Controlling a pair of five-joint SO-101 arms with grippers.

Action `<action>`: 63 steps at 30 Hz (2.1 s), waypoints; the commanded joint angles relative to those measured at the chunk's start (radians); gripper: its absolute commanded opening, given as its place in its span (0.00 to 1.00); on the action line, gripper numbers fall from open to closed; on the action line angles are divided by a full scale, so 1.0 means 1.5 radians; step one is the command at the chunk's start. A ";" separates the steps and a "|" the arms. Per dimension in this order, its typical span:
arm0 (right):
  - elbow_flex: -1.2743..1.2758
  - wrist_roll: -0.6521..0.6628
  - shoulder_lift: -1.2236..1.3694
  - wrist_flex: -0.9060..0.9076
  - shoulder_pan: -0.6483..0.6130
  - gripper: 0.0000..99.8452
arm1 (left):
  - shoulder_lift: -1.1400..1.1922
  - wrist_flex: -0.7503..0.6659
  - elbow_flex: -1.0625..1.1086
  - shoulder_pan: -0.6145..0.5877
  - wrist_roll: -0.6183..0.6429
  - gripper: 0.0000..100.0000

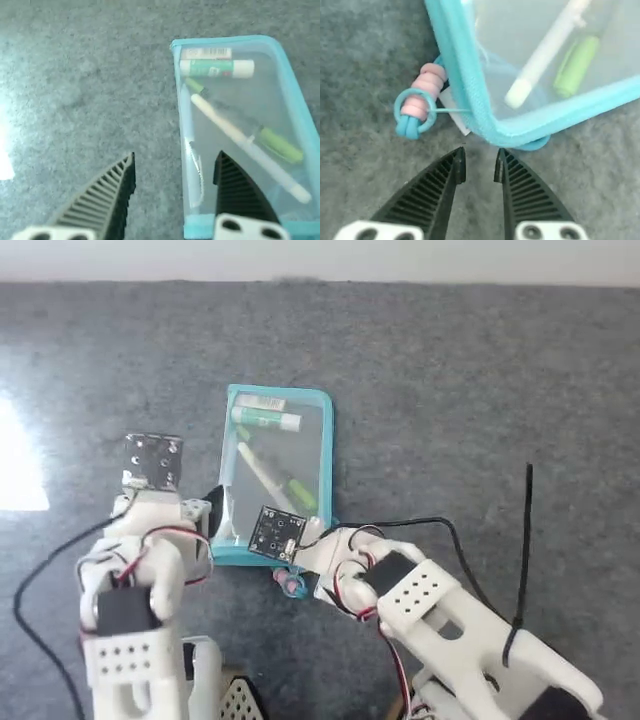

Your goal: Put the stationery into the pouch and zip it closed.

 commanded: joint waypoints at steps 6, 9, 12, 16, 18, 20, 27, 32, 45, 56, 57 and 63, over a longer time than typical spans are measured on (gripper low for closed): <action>0.002 0.005 -0.019 -0.104 0.023 0.11 | 0.218 -0.026 -0.152 -0.078 0.008 0.24; 0.003 0.007 -0.019 -0.106 0.029 0.10 | 0.260 -0.011 -0.200 -0.096 0.008 0.24; 0.020 0.012 -0.026 -0.104 0.029 0.10 | 0.293 0.039 -0.255 -0.102 0.008 0.24; 0.047 0.021 -0.027 -0.105 0.028 0.10 | 0.317 0.077 -0.299 -0.103 0.011 0.24; 0.050 0.016 -0.038 -0.102 0.028 0.10 | 0.325 0.080 -0.315 -0.122 0.015 0.24; 0.045 -0.019 -0.069 -0.076 0.028 0.10 | 0.334 0.080 -0.327 -0.145 0.038 0.24; 0.042 -0.145 -0.263 0.082 -0.036 0.10 | 0.415 0.078 -0.369 -0.168 0.077 0.24; 0.083 -0.219 -0.333 0.081 -0.150 0.10 | 0.481 0.080 -0.401 -0.169 0.079 0.24; 0.024 -0.282 -0.119 0.008 -0.162 0.11 | 0.491 0.075 -0.400 -0.169 0.092 0.24; -0.040 -0.278 0.099 -0.096 -0.162 0.11 | 0.495 0.075 -0.399 -0.167 0.091 0.24; -0.040 -0.278 0.112 -0.108 -0.162 0.11 | 0.496 0.075 -0.399 -0.167 0.091 0.24; -0.092 -0.277 0.173 -0.076 -0.158 0.11 | 0.496 0.075 -0.398 -0.166 0.089 0.24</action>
